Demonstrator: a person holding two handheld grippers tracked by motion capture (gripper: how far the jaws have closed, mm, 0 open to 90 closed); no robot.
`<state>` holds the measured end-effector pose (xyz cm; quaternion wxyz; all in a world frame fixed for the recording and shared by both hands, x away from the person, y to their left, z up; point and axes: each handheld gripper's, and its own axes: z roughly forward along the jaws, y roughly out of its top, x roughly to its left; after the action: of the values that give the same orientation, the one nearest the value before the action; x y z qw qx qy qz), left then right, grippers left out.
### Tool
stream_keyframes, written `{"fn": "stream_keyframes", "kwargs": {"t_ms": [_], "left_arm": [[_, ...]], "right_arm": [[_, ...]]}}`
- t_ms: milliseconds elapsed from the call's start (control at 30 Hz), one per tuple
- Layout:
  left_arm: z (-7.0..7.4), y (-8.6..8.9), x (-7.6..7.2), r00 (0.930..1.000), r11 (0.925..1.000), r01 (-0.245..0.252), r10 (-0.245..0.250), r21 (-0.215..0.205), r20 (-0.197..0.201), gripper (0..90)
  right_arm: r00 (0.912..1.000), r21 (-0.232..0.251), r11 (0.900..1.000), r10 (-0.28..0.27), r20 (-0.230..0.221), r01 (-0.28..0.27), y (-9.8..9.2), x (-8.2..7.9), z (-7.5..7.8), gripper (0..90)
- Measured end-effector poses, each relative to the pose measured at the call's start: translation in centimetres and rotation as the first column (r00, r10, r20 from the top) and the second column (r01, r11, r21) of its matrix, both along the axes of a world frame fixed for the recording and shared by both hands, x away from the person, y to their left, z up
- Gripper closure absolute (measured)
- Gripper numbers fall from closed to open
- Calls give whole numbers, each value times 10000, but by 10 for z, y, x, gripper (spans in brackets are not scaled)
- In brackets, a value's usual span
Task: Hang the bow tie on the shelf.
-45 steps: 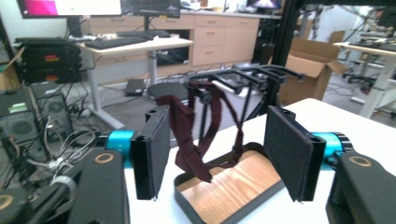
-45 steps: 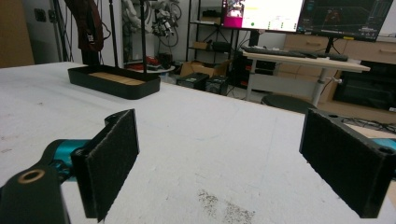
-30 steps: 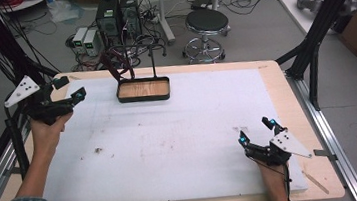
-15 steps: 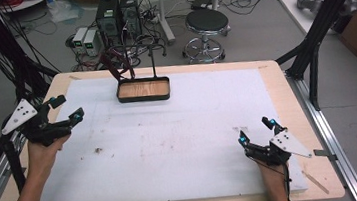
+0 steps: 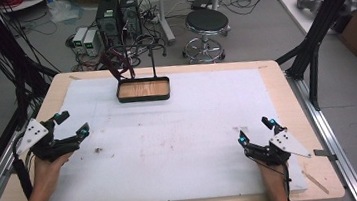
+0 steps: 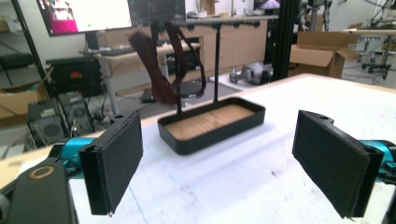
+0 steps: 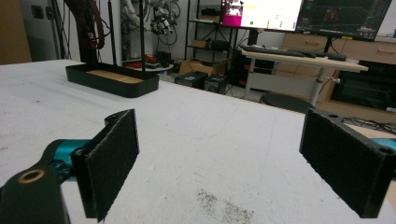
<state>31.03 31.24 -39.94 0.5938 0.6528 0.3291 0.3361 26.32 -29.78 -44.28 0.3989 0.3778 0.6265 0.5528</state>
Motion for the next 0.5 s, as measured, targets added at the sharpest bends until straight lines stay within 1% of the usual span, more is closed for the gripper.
{"fn": "stream_keyframes", "kwargs": {"t_ms": [100,167,233,333,367,433,467,500], "left_arm": [[-14,-2,-1,10000,10000,-35,35,-46,-24,161],[-21,-3,0,9996,10000,43,-45,-76,-270,148],[-27,-6,0,9990,10000,-37,38,17,-439,134],[-32,-9,-3,9990,10000,26,-22,82,-448,130],[-31,-8,-3,9988,10000,86,-88,-37,-481,130],[-31,-5,-4,9984,9991,116,-139,-416,-551,130],[-32,-4,-4,9984,9985,98,-128,-538,-554,130],[-32,-3,-5,9982,9984,77,-110,-566,-589,131]], "right_arm": [[10000,-11,10000,-1,2,1,0,0,0,111],[10000,-27,10000,22,9,-22,0,0,0,111],[10000,-14,10000,25,-15,-25,0,0,0,111],[10000,2,10000,32,-32,-32,0,-1,0,111],[10000,0,10000,32,-28,-32,0,-1,0,111],[10000,1,10000,32,-28,-32,0,-1,0,111],[10000,-6,10000,30,-22,-30,0,0,0,111],[10000,17,10000,28,-8,-28,1,0,0,111]]}}
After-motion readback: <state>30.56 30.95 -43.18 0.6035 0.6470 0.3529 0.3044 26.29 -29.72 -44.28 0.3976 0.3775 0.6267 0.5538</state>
